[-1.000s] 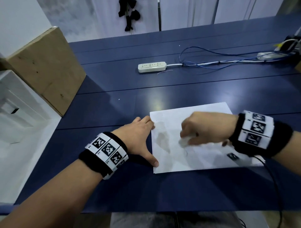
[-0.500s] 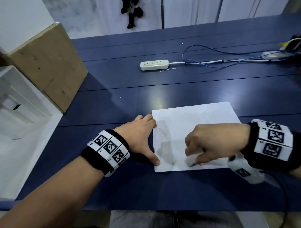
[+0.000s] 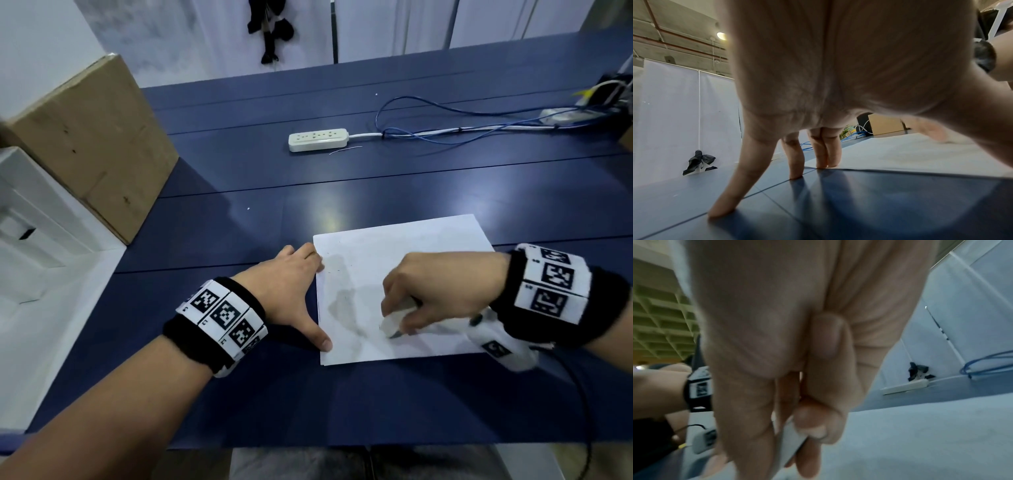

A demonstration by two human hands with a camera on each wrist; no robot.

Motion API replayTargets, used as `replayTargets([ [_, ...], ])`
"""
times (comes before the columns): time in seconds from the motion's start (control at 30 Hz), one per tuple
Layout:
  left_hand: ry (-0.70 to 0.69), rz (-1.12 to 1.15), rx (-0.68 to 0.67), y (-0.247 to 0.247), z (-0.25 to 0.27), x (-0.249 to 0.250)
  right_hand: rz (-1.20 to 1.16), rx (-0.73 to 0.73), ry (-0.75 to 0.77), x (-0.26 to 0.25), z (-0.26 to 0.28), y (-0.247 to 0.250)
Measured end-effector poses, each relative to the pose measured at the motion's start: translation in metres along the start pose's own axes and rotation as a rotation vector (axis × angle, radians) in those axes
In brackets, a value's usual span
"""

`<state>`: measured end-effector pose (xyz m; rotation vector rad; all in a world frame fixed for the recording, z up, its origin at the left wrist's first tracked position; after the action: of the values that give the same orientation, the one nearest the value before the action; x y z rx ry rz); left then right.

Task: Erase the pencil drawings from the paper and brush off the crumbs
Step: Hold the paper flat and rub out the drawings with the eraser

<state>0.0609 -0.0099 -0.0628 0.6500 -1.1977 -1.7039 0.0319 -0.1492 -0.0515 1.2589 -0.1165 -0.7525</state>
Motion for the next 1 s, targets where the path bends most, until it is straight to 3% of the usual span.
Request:
replayTargets([
  [0.17,-0.005,0.006,-0.001,0.001,0.0,0.0,0.15,0.235,-0.162,0.042,-0.011,0.032],
  [0.37,-0.005,0.015,0.002,-0.001,-0.001,-0.001,-0.01,-0.02,-0.004,-0.009,-0.001,-0.003],
  [0.57,-0.018,0.026,-0.008,-0.001,0.0,0.002,0.167,0.221,-0.209,0.043,-0.01,0.032],
  [0.67,-0.019,0.03,-0.001,-0.001,0.001,0.0,0.084,0.071,-0.067,0.011,-0.004,0.013],
  [0.77,-0.015,0.023,-0.007,-0.002,0.001,0.0,-0.015,-0.081,-0.034,-0.004,-0.001,-0.003],
  [0.9,-0.018,0.013,-0.009,0.0,0.0,0.003,0.141,0.143,-0.164,0.033,-0.015,0.03],
  [1.0,-0.015,0.014,-0.006,0.0,0.001,0.002,0.131,0.203,-0.119,0.029,-0.013,0.031],
])
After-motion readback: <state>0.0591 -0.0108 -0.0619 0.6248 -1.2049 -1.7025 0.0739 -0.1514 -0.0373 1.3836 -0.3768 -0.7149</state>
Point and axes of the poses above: each hand's wrist, its own z-axis away from the middle knuckle, its own y-axis out of the back of the hand, x = y × z, the point moved 9 cm from there along -z, towards the middle knuckle
